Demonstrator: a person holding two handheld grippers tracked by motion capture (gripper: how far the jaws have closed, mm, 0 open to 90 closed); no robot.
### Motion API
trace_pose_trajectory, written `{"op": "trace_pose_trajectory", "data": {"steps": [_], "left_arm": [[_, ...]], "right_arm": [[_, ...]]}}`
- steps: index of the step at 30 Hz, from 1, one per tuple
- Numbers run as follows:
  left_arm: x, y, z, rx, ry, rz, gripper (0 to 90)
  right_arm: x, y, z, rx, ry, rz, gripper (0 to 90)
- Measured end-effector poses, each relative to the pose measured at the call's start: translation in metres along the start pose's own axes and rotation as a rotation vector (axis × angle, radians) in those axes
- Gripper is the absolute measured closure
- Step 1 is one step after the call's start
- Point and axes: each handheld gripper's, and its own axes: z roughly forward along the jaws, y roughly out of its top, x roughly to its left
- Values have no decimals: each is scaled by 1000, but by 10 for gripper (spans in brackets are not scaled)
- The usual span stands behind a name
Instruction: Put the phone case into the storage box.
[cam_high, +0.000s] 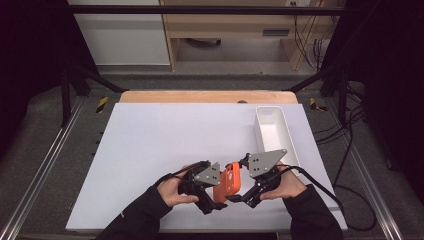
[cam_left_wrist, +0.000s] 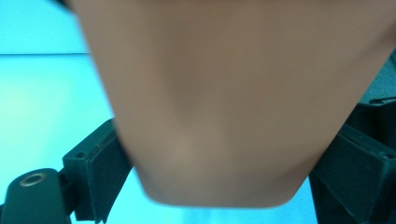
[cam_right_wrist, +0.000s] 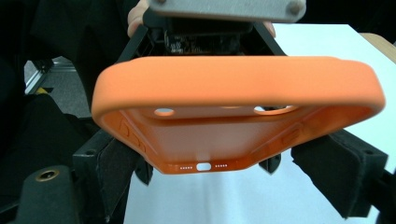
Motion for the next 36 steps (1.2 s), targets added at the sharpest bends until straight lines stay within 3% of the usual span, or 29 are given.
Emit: {"op": "trace_pose_trajectory", "data": {"steps": [19,30,36], "left_arm": [[5,-24,-33,-21,120,-79,51],[13,-52,-51,-60,215,-181,51],[16,-63,-57,-74,250,-209,51]], "right_arm": [[0,8,-30,-10,-92,5,159],[-2,12,-43,-33,-159,18,158],[-3,13,-50,-33,-185,25,158]]}}
